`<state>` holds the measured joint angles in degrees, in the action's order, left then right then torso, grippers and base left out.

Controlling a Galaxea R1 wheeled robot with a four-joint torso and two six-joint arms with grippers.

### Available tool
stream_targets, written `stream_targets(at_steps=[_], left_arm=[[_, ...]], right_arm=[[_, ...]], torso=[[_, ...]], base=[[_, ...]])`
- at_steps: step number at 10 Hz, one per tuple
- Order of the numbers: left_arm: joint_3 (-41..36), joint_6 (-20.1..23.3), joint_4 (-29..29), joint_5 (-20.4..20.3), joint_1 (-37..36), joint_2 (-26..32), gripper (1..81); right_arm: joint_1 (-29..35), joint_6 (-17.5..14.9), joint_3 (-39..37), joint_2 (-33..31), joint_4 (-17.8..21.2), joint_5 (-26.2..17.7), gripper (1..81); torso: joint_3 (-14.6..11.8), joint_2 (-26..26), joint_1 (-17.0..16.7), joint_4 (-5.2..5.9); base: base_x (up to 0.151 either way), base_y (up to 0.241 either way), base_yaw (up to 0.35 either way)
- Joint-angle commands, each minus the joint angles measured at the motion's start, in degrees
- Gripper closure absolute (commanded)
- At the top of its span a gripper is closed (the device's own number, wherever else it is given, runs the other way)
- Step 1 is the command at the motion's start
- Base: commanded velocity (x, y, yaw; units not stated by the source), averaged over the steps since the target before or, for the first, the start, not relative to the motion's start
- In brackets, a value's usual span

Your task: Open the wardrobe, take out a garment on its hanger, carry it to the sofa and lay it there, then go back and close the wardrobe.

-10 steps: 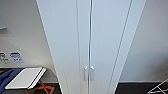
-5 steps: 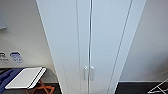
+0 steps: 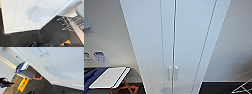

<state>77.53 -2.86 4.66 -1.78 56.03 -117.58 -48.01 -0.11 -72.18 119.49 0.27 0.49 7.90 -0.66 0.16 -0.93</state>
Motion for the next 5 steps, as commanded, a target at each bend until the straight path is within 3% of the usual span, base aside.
stream_targets(at_steps=[1, 5], left_arm=[[-2.6, -0.4, -4.1, 9.1, -15.5, 3.7, 1.0], [-1.1, -1.3, -6.2, 14.4, -24.9, -0.5, 1.0]], right_arm=[[14.5, 4.9, 4.0, -3.5, 0.3, -5.2, 1.0], [23.7, 10.2, 4.1, -0.2, 0.3, -7.5, 1.0]], torso=[[0.0, 0.0, 0.0, 0.00], [0.1, 0.0, 0.1, 0.00]], base=[[0.000, 0.000, 0.000], [0.000, 0.000, 0.000]])
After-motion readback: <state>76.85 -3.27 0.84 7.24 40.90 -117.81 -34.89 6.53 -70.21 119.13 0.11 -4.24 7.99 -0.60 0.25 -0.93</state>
